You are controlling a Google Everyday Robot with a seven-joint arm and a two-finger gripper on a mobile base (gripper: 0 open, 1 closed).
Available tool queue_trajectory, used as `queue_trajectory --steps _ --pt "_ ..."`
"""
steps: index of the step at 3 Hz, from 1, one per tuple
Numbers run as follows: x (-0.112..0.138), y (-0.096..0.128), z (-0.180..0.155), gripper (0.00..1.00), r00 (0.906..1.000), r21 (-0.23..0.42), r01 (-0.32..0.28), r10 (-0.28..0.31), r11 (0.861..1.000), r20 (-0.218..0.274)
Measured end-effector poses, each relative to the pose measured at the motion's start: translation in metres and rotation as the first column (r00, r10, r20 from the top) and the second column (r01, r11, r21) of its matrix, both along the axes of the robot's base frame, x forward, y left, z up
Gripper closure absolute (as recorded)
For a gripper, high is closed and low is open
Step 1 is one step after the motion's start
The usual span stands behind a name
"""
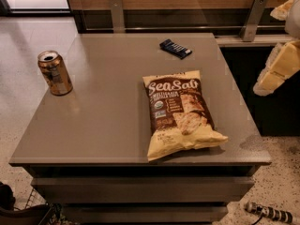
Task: Move rxbar blueberry near orange can
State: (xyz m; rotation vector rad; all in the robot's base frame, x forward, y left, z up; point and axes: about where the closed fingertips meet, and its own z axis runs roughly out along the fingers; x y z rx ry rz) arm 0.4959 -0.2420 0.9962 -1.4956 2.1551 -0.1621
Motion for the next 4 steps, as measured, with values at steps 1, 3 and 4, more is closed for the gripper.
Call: queue_trajectory --steps 1,3,4 --pt "0.094 -0.018 0.009 0.0 0.9823 0.216 0.04 -0.078 0.976 0.171" --pt "0.173 -0.006 -0.008 0.0 0.9603 0.5 0.026 -0.161 0.866 0.228" --pt "0.196 0.015 -0.043 0.0 0.9539 0.655 0.046 -0.228 0.754 0.196"
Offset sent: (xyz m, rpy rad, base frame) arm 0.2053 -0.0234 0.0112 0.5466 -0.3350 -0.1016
